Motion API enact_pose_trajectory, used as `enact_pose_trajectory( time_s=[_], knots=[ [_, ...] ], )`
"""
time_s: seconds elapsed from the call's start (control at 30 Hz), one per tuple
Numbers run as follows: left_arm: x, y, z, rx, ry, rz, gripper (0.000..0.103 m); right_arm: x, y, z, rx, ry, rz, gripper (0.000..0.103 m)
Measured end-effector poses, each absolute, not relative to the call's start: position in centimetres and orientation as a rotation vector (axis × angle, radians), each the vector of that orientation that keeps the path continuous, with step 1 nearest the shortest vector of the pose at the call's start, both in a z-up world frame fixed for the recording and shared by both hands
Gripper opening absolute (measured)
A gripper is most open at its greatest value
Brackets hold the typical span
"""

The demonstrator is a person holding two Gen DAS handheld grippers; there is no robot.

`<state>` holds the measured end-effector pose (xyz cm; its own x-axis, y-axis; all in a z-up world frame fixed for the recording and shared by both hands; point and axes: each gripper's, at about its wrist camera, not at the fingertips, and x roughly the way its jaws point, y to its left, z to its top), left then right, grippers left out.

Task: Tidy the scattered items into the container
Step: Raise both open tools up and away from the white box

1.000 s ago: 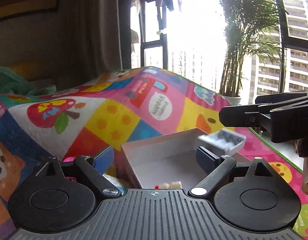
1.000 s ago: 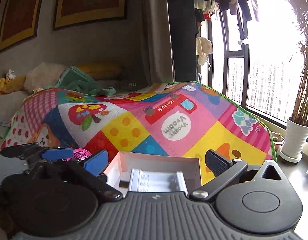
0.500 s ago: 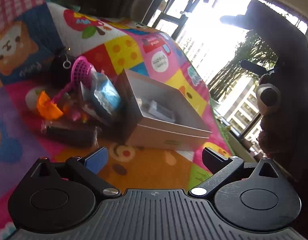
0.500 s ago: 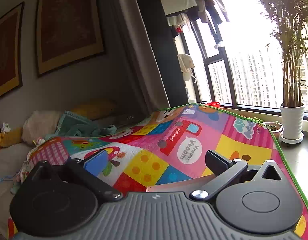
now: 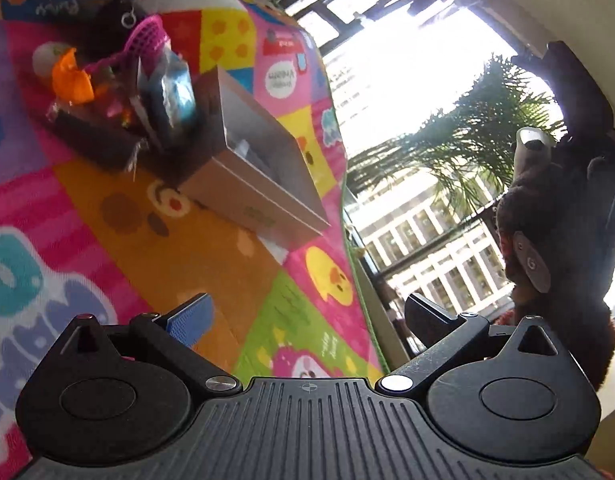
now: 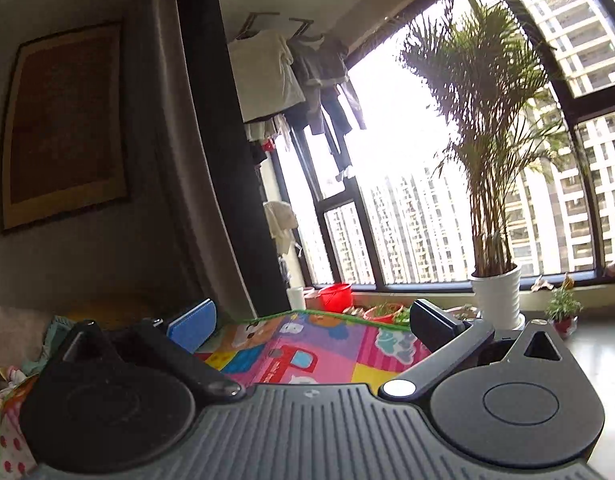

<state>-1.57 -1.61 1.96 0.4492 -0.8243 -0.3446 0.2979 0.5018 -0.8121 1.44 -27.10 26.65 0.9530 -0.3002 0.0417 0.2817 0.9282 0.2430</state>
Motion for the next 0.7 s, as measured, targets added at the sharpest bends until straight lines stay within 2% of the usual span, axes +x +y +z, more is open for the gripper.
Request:
enact_pose_trajectory(
  time_s=[0.07, 0.17, 0.23, 0.3, 0.5, 0.6, 0.7],
  knots=[
    [-3.1, -2.2, 2.2, -0.647, 0.840, -0.829, 0.103, 1.4, -27.9, 26.7, 0.199, -0.140, -0.388, 0.103],
    [-5.3, -1.0, 2.4, -0.452, 0.939, -0.850, 0.103, 2.4, -29.6, 26.0, 0.207, -0.107, -0.422, 0.103],
    [-6.0, 2.8, 3.2, -0.399, 1.014, -0.803, 0.103, 2.9, -29.6, 24.5, 0.185, -0.057, -0.393, 0.103],
    [-6.9, 7.9, 5.2, -0.328, 1.015, -0.661, 0.103, 2.4, -28.5, 22.2, 0.148, -0.044, -0.347, 0.103],
    [-7.4, 17.9, 14.1, 0.095, 0.704, 0.101, 0.103, 0.7, -22.3, 16.4, 0.167, -0.020, -0.149, 0.103],
    [-6.0, 19.7, 16.9, 0.093, 0.563, 0.245, 0.103, 0.6, -20.7, 15.7, 0.167, -0.035, -0.091, 0.103],
    [-4.2, 19.1, 17.1, -0.019, 0.477, 0.175, 0.103, 1.3, -23.1, 15.9, 0.204, 0.022, -0.055, 0.103]
  ],
)
